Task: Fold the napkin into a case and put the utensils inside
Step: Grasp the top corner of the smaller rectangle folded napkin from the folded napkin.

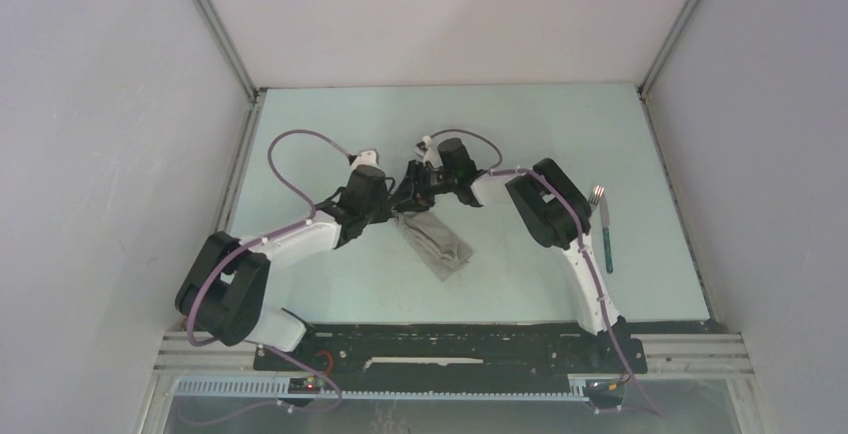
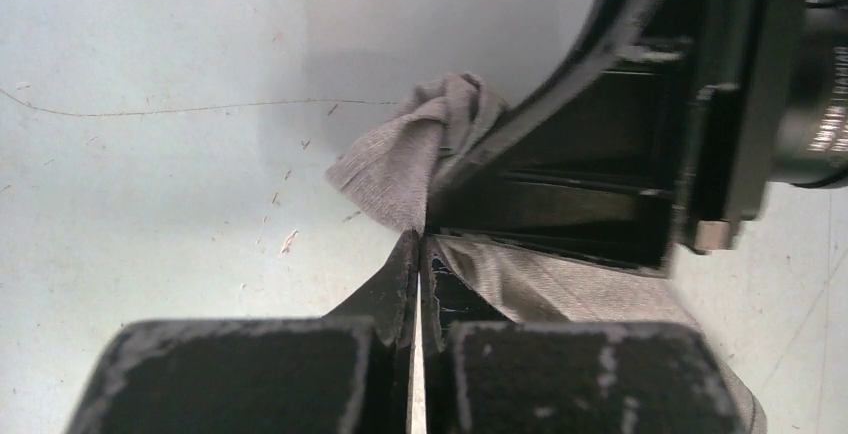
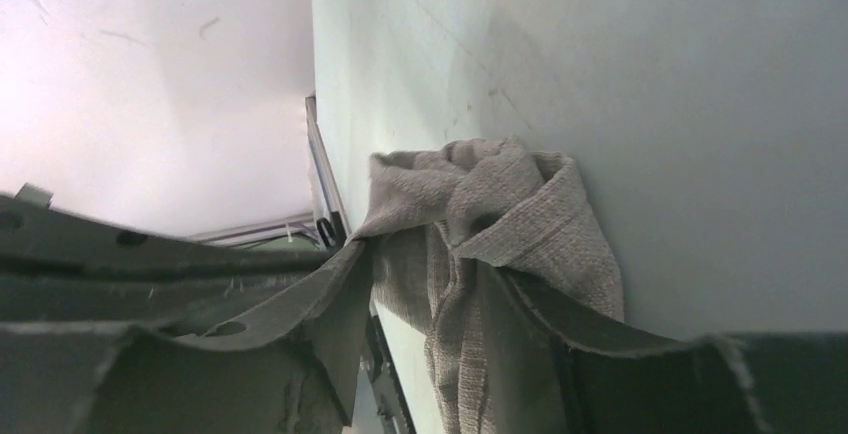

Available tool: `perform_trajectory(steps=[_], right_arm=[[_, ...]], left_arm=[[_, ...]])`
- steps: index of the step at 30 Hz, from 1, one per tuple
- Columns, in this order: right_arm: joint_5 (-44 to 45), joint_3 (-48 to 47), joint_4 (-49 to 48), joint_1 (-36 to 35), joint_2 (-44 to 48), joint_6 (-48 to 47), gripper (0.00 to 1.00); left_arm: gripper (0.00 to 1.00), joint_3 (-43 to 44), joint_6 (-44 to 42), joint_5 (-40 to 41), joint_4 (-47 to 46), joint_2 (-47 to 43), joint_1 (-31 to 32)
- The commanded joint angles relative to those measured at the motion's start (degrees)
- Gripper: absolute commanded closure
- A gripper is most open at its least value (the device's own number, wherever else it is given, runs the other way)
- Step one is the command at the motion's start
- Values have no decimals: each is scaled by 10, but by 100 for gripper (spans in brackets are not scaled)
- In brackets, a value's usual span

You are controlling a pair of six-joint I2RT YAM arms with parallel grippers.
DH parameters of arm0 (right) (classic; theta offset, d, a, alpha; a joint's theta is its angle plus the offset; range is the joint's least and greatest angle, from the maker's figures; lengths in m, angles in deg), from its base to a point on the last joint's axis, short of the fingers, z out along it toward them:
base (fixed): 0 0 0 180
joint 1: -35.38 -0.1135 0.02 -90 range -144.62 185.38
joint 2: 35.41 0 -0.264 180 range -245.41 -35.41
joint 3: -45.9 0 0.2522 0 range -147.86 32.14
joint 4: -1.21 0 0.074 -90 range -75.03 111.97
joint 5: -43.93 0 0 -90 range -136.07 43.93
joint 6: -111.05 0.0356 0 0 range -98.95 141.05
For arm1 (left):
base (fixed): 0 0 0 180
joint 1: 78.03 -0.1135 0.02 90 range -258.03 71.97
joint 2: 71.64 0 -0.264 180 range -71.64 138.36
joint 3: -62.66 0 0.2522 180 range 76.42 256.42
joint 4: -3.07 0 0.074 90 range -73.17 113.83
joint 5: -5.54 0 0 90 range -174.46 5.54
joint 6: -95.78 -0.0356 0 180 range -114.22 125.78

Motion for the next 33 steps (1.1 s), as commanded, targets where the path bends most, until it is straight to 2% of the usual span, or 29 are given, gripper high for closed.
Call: perform_trajectory(steps=[1,6,13,15,20,23,24,30,33], right_arm=[[-46,55,-19,18,72,9,46],[-65,76,-2,20,111,-1,45],[-46,93,27,21,121,-21,45],[-47,99,8,23,116,-14,49],[-44,102,-68,27,85,38,66],[-40,93,-94,23,52,65,84],[-37,85,-92,20,41,68,86],[-11,18,-13,-15,1,38,91],[5,-12,49,-26,2,-7,88]], left_arm=[[100,-1,11,-4,-12,-1,-9],[100,-10,17,-5,-17,7,-10],[100,-5,12,-15,-15,-8,-10],[100,-4,11,-18,-16,-10,-10],[100,-8,9,-25,-20,-12,-10],[100,-9,4,-32,-24,-15,-9],[100,-9,2,-34,-24,-15,-9],[100,0,-10,-44,-24,-9,-9],[100,5,-9,-44,-24,-2,-9]])
